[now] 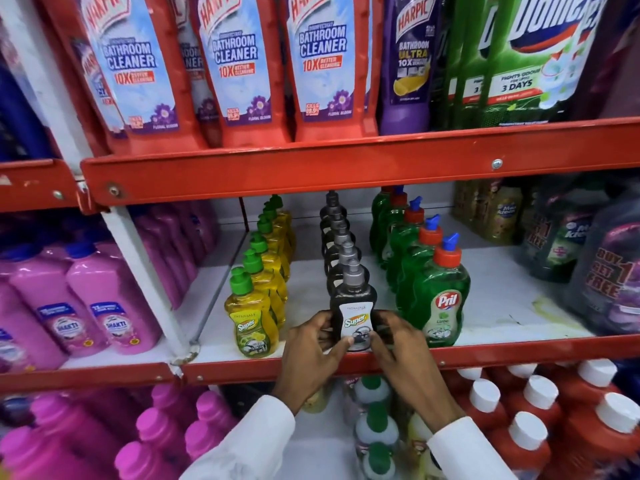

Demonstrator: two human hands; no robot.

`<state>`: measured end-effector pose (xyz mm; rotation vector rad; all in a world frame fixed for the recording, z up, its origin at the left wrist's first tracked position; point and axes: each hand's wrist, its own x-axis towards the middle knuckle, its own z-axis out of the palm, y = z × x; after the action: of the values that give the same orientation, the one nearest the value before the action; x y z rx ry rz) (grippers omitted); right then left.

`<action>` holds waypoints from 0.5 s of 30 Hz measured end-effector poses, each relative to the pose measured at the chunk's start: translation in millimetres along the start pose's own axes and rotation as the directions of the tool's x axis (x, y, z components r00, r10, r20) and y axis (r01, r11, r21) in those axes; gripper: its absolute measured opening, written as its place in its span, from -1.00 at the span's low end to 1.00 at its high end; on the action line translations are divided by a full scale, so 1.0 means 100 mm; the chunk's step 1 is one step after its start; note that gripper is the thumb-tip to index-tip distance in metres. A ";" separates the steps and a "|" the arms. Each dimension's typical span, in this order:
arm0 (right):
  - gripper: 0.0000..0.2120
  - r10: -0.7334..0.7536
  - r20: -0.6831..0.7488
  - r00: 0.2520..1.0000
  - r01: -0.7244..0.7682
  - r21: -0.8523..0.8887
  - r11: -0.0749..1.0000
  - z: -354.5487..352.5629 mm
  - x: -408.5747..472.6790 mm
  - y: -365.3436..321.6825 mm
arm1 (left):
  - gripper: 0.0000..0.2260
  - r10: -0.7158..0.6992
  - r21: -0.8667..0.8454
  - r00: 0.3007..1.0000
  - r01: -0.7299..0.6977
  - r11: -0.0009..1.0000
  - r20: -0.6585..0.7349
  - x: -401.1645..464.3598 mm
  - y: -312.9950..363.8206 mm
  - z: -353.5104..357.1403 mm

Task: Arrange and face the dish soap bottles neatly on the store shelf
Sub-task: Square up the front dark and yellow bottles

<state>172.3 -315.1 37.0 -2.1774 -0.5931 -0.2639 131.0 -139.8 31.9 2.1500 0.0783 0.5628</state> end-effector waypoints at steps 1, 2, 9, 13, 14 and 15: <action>-0.71 0.003 -0.004 1.000 -0.003 0.006 1.000 0.01 0.00 0.00 | -0.62 0.003 -0.001 1.000 -0.003 1.000 0.004 0.00 0.02 -0.01; -0.71 0.005 -0.015 1.000 -0.005 0.012 1.000 0.02 0.01 -0.01 | -0.62 0.007 -0.011 1.000 -0.007 1.000 0.011 -0.01 0.04 -0.02; -0.71 0.104 -0.425 0.899 -0.088 0.057 0.994 0.08 -0.29 -0.37 | -0.78 0.097 0.057 0.972 -0.087 0.995 -0.215 -0.34 0.14 -0.53; -0.75 -0.031 -0.370 0.929 0.096 0.159 0.983 0.40 -0.36 -0.83 | -0.90 0.055 -0.018 0.857 -0.075 0.997 -0.512 -0.48 -0.04 -0.95; -0.74 -0.051 -0.304 0.951 0.113 0.192 0.975 0.51 -0.31 -0.92 | -0.84 0.022 -0.031 0.837 -0.046 0.998 -0.547 -0.47 -0.13 -1.02; -0.72 -0.077 -0.237 0.968 0.127 0.205 0.970 0.63 -0.25 -1.00 | -0.77 -0.017 -0.041 0.832 -0.007 0.999 -0.554 -0.45 -0.22 -1.07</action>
<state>99.8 -220.7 55.9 -1.8747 -0.5768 -0.4749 49.3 -57.3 52.3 1.8805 0.3890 1.1646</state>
